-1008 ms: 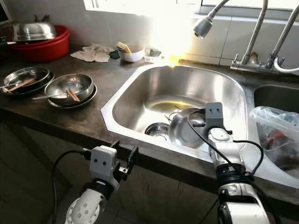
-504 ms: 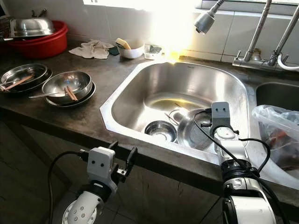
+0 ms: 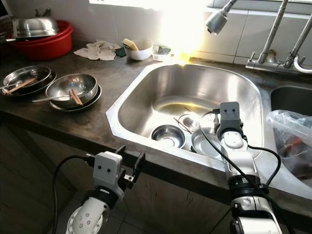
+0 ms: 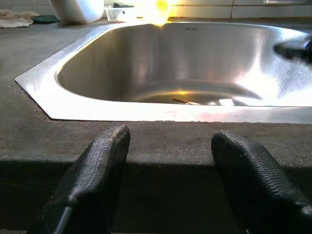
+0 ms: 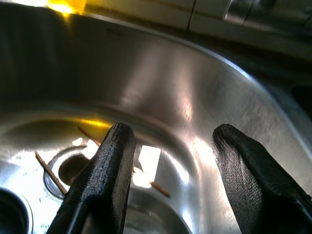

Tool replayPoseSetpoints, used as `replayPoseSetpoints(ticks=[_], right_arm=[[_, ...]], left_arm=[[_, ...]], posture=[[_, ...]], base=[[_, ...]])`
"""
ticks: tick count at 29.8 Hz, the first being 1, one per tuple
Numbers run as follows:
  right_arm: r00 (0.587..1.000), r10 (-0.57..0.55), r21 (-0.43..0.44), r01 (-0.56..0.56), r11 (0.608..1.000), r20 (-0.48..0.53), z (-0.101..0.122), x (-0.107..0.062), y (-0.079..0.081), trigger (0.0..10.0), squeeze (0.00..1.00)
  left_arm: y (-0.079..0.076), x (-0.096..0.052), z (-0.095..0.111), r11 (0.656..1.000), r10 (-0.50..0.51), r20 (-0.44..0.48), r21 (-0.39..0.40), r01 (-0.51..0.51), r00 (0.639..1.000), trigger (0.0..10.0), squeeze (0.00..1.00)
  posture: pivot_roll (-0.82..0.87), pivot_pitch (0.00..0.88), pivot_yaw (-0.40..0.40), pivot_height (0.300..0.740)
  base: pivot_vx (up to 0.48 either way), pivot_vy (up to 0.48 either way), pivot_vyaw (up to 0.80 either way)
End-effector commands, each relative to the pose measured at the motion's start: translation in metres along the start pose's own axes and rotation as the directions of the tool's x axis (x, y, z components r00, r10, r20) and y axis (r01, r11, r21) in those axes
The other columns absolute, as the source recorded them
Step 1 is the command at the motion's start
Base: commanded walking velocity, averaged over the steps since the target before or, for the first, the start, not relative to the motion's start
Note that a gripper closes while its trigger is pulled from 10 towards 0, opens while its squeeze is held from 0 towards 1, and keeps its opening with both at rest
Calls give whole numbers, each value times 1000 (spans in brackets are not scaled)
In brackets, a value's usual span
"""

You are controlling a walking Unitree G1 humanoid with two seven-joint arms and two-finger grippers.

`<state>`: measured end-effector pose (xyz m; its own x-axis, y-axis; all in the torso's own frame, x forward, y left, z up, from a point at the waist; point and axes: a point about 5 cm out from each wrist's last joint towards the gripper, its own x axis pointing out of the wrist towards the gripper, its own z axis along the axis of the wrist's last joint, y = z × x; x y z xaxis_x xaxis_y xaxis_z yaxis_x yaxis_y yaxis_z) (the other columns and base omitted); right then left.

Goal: Kitchen organization

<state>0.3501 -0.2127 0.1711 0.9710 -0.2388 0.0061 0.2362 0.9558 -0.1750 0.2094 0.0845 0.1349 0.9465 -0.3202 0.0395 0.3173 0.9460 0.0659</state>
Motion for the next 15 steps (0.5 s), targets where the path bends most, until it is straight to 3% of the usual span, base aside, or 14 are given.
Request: replayPoseSetpoints(ticks=[1, 6, 9, 15], right_arm=[[995, 10, 15, -12, 1000, 96, 14, -12, 6, 10000, 0], [979, 78, 81, -94, 992, 189, 24, -31, 18, 10000, 0], [937, 221, 121, -260, 958, 270, 28, -61, 40, 10000, 0], [921, 292, 149, -336, 930, 257, 16, -85, 51, 10000, 0]], left_arm=[[3, 2, -13, 1000, 14, -64, 2, -14, 998, 10000, 0], [4, 4, -14, 1000, 15, -62, 5, -15, 998, 10000, 0], [4, 6, -15, 1000, 15, -57, 4, -15, 998, 10000, 0], [5, 7, -16, 1000, 17, -53, 2, -17, 998, 10000, 0]], posture=[[63, 93, -9, 740], [54, 78, -9, 740], [46, 65, -6, 740], [39, 53, -9, 740]], base=[[0, 0, 0], [0, 0, 0], [0, 0, 0], [0, 0, 0]])
